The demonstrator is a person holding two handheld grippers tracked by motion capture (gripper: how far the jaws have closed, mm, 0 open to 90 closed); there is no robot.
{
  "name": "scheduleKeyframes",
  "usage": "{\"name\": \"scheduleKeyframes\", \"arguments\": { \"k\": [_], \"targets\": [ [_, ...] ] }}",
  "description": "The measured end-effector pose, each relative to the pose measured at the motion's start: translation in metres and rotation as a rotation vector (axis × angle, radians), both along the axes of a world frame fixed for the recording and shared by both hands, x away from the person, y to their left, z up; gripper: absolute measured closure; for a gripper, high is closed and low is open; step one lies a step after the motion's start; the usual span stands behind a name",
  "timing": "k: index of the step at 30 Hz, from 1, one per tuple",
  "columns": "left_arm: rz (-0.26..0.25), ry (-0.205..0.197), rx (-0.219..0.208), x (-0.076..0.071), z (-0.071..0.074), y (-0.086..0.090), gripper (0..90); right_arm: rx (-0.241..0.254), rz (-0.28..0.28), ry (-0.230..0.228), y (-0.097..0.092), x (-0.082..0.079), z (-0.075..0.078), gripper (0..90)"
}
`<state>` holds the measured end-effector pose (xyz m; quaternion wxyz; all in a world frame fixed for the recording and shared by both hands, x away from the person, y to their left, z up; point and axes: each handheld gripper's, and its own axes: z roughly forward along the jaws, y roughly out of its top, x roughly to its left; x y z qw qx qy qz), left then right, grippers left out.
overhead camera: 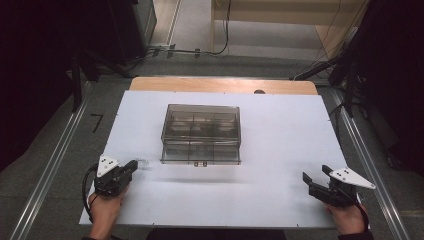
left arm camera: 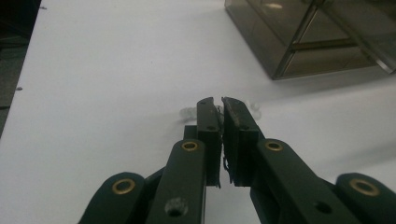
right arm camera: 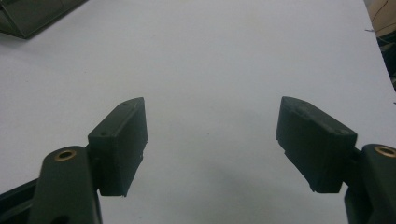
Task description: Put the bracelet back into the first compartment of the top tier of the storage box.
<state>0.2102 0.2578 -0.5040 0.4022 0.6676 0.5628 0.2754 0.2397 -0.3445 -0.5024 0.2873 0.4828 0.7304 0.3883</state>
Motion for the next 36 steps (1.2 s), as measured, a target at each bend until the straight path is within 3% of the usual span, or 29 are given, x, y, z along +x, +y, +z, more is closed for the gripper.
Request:
{"name": "scheduleKeyframes", "arguments": {
  "k": [25,36],
  "targets": [
    [0.017,-0.101,-0.084,-0.017,0.032,0.000,86.6,0.001,0.002,0.001,0.001,0.000,0.000,23.7],
    [-0.020,-0.141,-0.112,-0.021,0.047,-0.008,86.6,-0.003,0.005,0.000,0.001,0.000,0.000,23.7]
  ]
}}
